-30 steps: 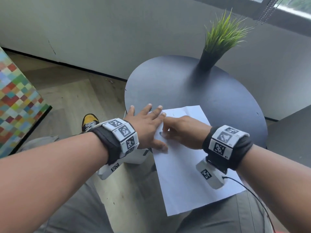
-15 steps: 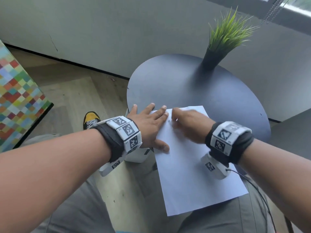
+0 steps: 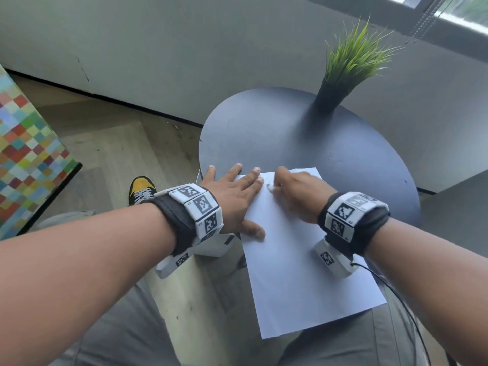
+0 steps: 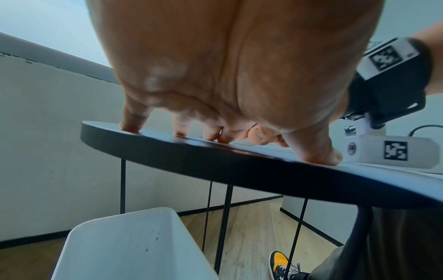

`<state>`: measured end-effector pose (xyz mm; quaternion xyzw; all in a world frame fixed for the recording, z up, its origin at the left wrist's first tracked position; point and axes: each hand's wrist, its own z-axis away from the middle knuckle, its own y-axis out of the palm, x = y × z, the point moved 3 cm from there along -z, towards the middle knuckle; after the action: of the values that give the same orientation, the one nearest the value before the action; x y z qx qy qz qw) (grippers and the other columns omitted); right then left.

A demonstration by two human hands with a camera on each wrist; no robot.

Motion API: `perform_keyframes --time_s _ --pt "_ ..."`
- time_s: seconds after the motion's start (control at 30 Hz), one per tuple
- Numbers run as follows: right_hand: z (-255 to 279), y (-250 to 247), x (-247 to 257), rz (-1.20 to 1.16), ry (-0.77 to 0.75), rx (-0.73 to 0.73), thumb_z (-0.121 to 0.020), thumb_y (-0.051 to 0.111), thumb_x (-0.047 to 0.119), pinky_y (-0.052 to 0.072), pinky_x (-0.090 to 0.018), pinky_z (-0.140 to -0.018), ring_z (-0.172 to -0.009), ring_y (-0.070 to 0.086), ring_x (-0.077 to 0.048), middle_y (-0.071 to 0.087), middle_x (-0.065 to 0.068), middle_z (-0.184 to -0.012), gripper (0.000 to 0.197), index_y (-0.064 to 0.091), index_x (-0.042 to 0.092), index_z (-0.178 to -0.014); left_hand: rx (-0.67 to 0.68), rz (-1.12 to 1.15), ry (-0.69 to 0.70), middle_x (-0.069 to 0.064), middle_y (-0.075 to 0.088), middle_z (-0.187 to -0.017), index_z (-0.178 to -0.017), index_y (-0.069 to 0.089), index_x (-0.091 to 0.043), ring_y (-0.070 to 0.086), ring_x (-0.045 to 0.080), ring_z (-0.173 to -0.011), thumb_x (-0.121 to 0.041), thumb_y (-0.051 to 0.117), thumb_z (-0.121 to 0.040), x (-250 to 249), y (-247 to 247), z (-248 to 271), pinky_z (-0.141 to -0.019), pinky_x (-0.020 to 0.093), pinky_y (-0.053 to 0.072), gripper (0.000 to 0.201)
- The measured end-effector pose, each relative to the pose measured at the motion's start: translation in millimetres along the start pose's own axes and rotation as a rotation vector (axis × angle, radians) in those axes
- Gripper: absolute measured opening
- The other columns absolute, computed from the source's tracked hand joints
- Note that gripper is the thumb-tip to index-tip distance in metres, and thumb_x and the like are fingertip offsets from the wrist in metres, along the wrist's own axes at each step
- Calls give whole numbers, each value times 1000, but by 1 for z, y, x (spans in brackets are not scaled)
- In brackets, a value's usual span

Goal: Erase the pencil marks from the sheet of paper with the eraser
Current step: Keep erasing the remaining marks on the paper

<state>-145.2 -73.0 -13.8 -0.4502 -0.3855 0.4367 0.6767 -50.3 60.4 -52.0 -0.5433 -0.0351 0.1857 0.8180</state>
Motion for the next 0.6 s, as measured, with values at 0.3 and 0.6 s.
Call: perform_keyframes --time_s 0.3,0.6 --pt "-17 -9 -12 -69 260 -50 -99 39 29 37 -35 -67 -83 52 -37 60 -23 -103 18 37 11 -95 -9 -6 -1 -10 -20 -165 -158 -9 -24 -13 25 -153 -95 36 -70 0 2 -1 -114 70 6 122" --pt "-20 -10 -8 -45 280 -52 -98 39 29 39 -36 -70 -82 51 -36 59 -22 -105 18 37 12 -94 -13 -6 9 -9 -19 -166 -159 -9 -23 -13 26 -153 -94 36 -71 0 2 -1 -114 70 7 122"
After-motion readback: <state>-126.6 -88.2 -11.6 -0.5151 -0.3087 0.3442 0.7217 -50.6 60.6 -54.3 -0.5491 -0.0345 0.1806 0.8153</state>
